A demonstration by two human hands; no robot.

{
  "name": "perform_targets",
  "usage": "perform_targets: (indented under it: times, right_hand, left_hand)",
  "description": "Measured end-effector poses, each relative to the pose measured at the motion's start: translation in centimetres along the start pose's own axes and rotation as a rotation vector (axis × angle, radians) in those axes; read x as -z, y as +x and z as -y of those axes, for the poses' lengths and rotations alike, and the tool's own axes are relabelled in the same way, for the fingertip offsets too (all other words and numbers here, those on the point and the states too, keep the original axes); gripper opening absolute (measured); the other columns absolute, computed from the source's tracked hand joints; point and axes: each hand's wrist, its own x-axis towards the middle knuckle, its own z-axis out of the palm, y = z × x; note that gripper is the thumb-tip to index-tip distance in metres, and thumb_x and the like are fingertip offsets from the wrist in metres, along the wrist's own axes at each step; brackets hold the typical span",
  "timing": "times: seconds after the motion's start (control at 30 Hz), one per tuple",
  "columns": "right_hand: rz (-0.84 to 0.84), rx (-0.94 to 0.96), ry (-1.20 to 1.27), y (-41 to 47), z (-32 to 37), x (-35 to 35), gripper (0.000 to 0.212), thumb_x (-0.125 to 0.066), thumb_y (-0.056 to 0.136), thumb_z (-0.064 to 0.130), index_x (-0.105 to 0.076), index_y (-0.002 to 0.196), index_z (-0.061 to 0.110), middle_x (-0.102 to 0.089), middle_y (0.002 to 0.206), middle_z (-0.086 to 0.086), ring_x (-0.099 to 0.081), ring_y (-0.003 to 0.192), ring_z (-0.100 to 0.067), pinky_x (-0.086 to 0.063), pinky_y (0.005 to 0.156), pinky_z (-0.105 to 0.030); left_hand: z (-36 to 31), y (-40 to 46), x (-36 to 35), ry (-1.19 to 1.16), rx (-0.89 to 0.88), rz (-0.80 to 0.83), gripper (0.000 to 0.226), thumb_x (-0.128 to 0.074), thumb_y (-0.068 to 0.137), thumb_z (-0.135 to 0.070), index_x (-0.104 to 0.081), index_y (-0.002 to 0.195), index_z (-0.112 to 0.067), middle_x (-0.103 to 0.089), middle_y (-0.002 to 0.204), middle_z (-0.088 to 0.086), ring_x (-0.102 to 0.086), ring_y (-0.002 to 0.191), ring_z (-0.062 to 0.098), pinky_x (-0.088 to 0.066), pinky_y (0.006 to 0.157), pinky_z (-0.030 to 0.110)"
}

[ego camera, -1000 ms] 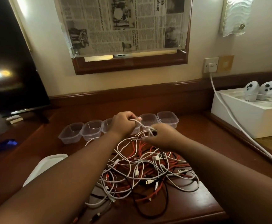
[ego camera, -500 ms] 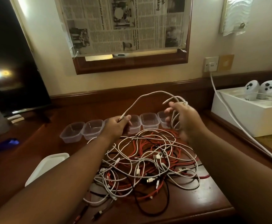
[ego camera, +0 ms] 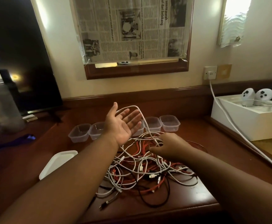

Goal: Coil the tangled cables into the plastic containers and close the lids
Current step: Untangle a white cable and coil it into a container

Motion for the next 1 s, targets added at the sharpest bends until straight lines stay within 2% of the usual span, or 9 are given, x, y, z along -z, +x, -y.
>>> perform_targets:
  times: [0.1,0.2,0.43,0.5,0.6,0.7,0.8,0.87,1.0]
  right_hand:
    - [-0.091,0.106,-0.281,-1.9,1.4,-0.3,0.021,-0.060,0.089,0.039,-0.062,0.080,0.020,-0.060,0.073,0.004,-0.053,0.062,-0.011,-0.040,0.052,-0.026]
    - [-0.084,0.158,-0.378,-3.3,2.1,-0.9,0.025,-0.061,0.087,0.048,-0.056,0.078,0.025,-0.056,0.075,0.007,-0.055,0.069,-0.012,-0.041,0.055,-0.028]
    - [0.338,0.262,0.244,-8.4,3.2,-0.4,0.043,-0.062,0.084,0.062,-0.068,0.111,0.030,-0.070,0.107,0.010,-0.065,0.098,-0.003,-0.048,0.083,-0.023]
    - [0.235,0.280,0.306,-9.2,3.0,-0.5,0.037,-0.059,0.082,0.064,-0.067,0.105,0.036,-0.069,0.104,0.014,-0.064,0.094,0.002,-0.050,0.085,-0.025]
    - [-0.261,0.250,0.373,-9.4,2.8,-0.8,0.020,-0.070,0.087,0.039,-0.062,0.082,0.021,-0.060,0.072,0.005,-0.053,0.058,0.002,-0.045,0.057,-0.019]
    - [-0.656,0.217,0.341,-9.4,2.4,-0.1,0.034,-0.078,0.080,0.030,-0.051,0.097,0.018,-0.049,0.088,0.005,-0.045,0.071,-0.004,-0.041,0.060,-0.019]
    - [-0.502,0.218,0.196,-9.4,2.9,0.6,0.045,-0.073,0.084,0.039,-0.053,0.121,0.025,-0.046,0.111,0.008,-0.047,0.098,-0.007,-0.043,0.078,-0.025]
    - [-0.415,0.243,0.261,-9.6,3.5,0.7,0.016,-0.059,0.095,0.038,-0.065,0.098,0.023,-0.058,0.090,0.007,-0.052,0.077,-0.003,-0.040,0.063,-0.022]
    - [-0.316,0.272,0.643,-10.2,4.4,1.6,0.036,-0.051,0.100,0.035,-0.060,0.072,0.013,-0.056,0.059,-0.006,-0.045,0.047,-0.012,-0.037,0.049,-0.026]
  left_hand:
    - [0.4,-1.9,-0.5,0.172,0.076,-0.037,0.040,-0.058,0.096,-0.037,-0.051,0.120,-0.006,-0.066,0.112,0.019,-0.070,0.093,0.028,-0.059,0.070,0.040]
    - [1.1,-4.1,-1.0,0.290,0.054,-0.041,0.016,-0.053,0.100,-0.013,-0.059,0.107,0.000,-0.064,0.090,0.013,-0.065,0.072,0.015,-0.057,0.057,0.023]
    - [0.3,-8.6,-0.5,0.580,-0.144,0.014,0.021,-0.046,0.098,0.002,-0.066,0.105,-0.002,-0.063,0.077,0.008,-0.047,0.055,0.007,-0.032,0.045,0.016]
    - [-0.1,-10.0,-0.3,0.633,-0.150,0.053,0.023,-0.045,0.098,0.002,-0.066,0.104,-0.002,-0.061,0.073,0.007,-0.042,0.051,0.007,-0.027,0.041,0.016]
    - [-0.4,-11.8,0.0,0.703,-0.138,0.138,0.025,-0.045,0.095,0.004,-0.068,0.100,-0.001,-0.059,0.069,0.006,-0.038,0.047,0.008,-0.024,0.038,0.016]
    - [-0.4,-13.4,0.1,0.826,-0.152,0.199,0.023,-0.049,0.095,0.001,-0.070,0.101,-0.004,-0.060,0.068,0.003,-0.037,0.048,0.009,-0.023,0.041,0.020]
    - [-0.6,-14.5,-0.3,0.838,-0.185,0.264,0.021,-0.050,0.094,-0.001,-0.070,0.102,-0.005,-0.059,0.068,0.003,-0.037,0.049,0.010,-0.024,0.042,0.020]
    - [-0.8,-14.9,-0.5,0.844,-0.237,0.287,0.022,-0.049,0.095,-0.002,-0.070,0.101,-0.006,-0.059,0.067,0.002,-0.037,0.049,0.010,-0.024,0.042,0.021]
    - [-1.4,-15.0,-0.8,0.822,-0.329,0.277,0.020,-0.051,0.097,-0.004,-0.070,0.099,-0.008,-0.056,0.068,0.004,-0.038,0.050,0.012,-0.025,0.043,0.021]
